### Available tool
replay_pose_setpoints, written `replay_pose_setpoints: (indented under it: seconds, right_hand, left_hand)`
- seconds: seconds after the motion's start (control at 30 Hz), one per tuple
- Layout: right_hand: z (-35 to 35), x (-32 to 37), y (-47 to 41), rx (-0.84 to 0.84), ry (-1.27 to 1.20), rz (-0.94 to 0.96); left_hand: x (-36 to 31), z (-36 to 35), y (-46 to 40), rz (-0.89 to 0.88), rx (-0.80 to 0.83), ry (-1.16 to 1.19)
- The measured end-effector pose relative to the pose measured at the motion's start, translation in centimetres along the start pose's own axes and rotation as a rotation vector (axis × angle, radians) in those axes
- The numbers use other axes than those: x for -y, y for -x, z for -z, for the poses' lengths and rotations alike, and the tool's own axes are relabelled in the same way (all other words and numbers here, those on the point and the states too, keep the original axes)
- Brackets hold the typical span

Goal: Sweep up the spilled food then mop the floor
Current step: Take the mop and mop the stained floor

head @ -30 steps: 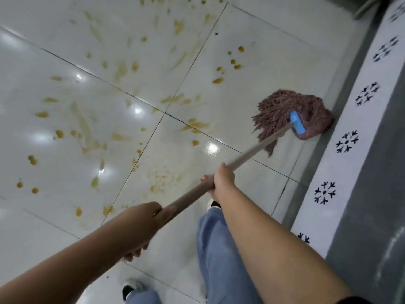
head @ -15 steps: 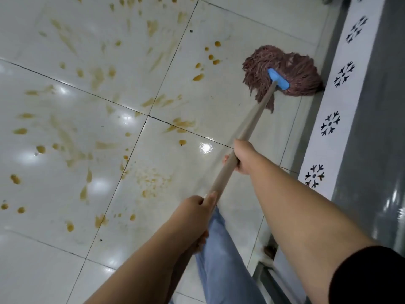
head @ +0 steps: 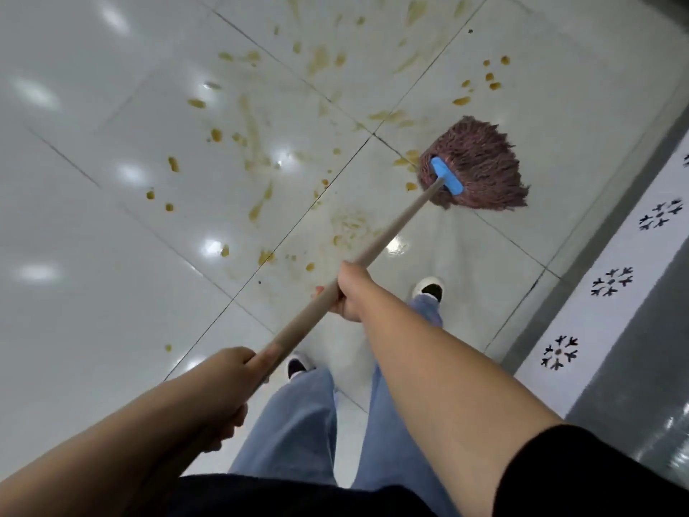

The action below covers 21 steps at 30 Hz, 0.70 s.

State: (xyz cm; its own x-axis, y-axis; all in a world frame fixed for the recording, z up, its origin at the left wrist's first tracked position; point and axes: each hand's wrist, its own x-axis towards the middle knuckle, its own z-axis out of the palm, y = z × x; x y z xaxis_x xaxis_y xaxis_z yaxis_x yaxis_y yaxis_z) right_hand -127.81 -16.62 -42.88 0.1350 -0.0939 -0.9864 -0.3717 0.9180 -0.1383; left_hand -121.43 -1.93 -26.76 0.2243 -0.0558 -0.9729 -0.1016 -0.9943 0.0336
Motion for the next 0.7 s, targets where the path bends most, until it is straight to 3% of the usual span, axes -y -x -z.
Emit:
replay_pose_setpoints:
  seconds: [0.17,0.3,0.5,0.7]
  right_hand:
    - [-6.1,-6.2,2.4,0.064,0.017,-0.061]
    - [-5.2,-6.1,3.1,0.064,0.003,-0.061]
    - [-0.8,-1.4,2.8,0.034,-0.227,0.032]
    - [4.6,10.3,2.5,0.072,-0.483,0.061]
  left_hand:
    - [8.2,2.1,2.1,0.076,0.008,0.002]
    - [7.8,0.7,2.2,0.063,0.032,0.019]
    - [-0.5,-0.9,1.9,0.038,0.106,0.091]
    - [-15.6,-0.3,0.5,0.011,0.078,0.067]
